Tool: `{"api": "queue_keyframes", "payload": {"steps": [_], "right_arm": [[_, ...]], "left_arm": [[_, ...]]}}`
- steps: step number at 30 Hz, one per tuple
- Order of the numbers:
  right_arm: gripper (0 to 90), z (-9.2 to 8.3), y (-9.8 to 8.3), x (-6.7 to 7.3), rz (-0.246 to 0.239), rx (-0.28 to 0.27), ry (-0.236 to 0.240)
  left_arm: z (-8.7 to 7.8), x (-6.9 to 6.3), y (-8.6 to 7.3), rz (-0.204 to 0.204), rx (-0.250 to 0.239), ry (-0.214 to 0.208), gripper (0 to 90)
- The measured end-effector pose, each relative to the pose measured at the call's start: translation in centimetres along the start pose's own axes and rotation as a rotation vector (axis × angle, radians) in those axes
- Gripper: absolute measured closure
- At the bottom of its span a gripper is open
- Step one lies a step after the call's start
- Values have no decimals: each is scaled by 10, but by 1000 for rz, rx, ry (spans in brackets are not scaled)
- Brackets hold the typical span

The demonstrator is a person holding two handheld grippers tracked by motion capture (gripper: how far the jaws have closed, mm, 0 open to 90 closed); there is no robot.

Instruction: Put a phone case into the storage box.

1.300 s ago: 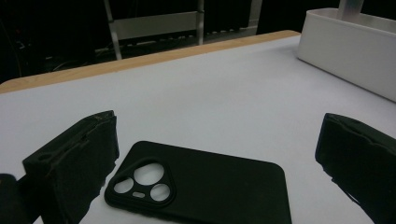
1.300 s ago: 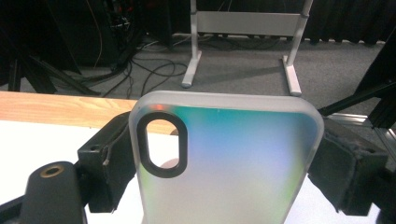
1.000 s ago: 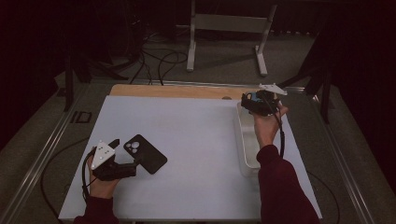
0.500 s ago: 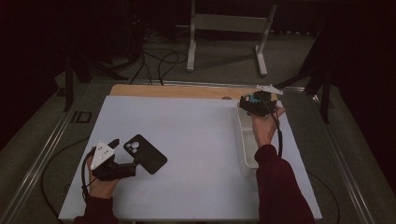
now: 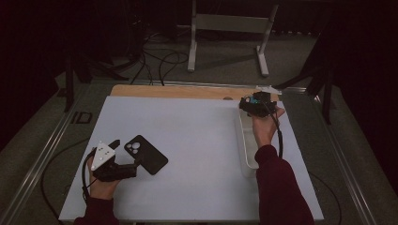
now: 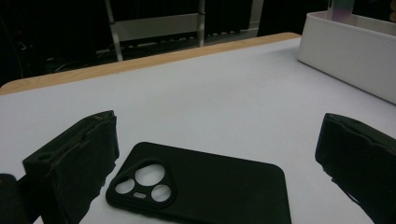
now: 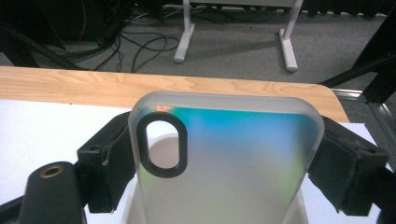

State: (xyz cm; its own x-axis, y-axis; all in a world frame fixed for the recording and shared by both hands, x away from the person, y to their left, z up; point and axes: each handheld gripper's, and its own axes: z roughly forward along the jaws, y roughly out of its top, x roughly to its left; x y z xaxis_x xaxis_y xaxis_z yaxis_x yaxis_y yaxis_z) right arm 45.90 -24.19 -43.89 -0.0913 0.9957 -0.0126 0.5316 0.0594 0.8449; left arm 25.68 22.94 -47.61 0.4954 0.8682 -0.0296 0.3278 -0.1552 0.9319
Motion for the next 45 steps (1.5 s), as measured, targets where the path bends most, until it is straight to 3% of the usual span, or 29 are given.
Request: {"api": "queue_keyframes", "payload": {"steps": [4,18,21,29,36,45], "right_arm": [[162,6,-3,-1,12,32,1],[159,14,-4,-1,14,42,-23],[118,13,-4,-2,12,32,-28],[74,7,2,-3,10,-21,-16],[75,0,4,-4,-3,-34,-13],[97,-14,7,1,-19,-37,34]], "left_arm": [[0,0,0,-1,0,2,1],[0,0,0,-2,-1,-2,1],[0,0,0,-2,1,-5,1],[0,-1,0,-2,4,-1,1],[0,0,0,-5,4,4,1],[0,0,0,-7,4,9,1]]}}
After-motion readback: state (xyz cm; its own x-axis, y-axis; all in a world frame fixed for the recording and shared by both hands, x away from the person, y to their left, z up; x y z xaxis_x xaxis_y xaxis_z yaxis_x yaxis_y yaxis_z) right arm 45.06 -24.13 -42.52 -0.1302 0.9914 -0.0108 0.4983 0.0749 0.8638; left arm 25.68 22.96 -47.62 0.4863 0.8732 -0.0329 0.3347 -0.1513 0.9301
